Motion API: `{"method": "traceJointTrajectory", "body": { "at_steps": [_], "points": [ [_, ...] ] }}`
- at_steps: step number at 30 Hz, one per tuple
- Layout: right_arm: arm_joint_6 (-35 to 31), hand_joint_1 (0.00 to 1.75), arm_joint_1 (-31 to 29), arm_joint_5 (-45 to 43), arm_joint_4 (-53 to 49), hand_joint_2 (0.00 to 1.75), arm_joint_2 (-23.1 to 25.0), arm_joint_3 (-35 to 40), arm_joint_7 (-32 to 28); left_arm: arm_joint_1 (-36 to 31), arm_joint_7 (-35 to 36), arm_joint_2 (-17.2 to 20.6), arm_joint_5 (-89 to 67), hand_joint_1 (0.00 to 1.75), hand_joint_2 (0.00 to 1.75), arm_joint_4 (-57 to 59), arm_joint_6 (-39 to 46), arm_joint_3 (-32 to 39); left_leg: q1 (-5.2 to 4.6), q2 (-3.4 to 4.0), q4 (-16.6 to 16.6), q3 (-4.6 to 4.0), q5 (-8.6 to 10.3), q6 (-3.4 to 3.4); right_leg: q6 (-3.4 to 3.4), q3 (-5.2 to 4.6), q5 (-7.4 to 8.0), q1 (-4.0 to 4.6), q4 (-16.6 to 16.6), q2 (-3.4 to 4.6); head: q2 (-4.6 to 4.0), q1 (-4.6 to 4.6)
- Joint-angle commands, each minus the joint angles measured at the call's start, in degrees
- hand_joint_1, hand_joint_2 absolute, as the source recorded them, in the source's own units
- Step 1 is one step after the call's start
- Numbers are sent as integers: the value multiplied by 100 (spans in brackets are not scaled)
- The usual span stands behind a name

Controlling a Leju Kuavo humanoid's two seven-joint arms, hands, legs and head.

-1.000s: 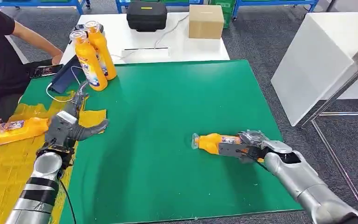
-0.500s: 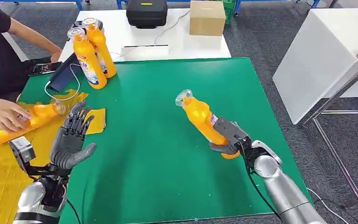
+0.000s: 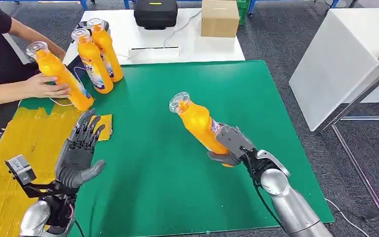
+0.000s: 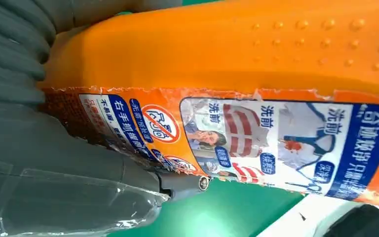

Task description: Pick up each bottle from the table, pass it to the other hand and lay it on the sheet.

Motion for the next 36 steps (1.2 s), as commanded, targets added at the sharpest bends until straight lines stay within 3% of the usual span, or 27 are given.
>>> {"method": "traceJointTrajectory", "body": {
  "at_steps": [1,7,11,16,17,36],
  "points": [
    [-22,175,-127,-19,12,175,28,55,4,-64,25,-30,13,0,175,86,12,-92,-2,3,-3,8,-3,-1,2,5,-3,-2,0,-1,0,-2],
    [-29,175,-256,241,-101,175,381,876,-162,-30,161,-122,346,0,175,63,-178,-479,-3,11,-3,5,-3,-2,1,1,-2,-2,2,6,0,0],
    [-136,175,-516,274,35,175,640,1554,-181,15,464,17,1135,0,175,183,-486,-800,-3,24,-5,14,-7,-4,0,3,-2,-3,3,18,0,0],
    [-141,175,-571,267,67,175,685,1664,-188,26,492,56,1215,0,175,196,-547,-866,-2,20,-4,6,-4,-3,0,-3,1,-2,2,17,2,0],
    [-128,175,-772,365,-28,175,834,2114,-426,152,544,168,1545,0,175,175,-820,-1072,-4,24,-4,13,-7,-4,0,0,-3,-4,6,18,0,-2],
    [-175,175,-861,358,-273,175,915,2390,-314,246,-33,19,304,0,175,-233,-488,-1370,-1,3,-1,-7,-2,-1,1,-9,-4,-1,4,-1,0,0]
  ]
}}
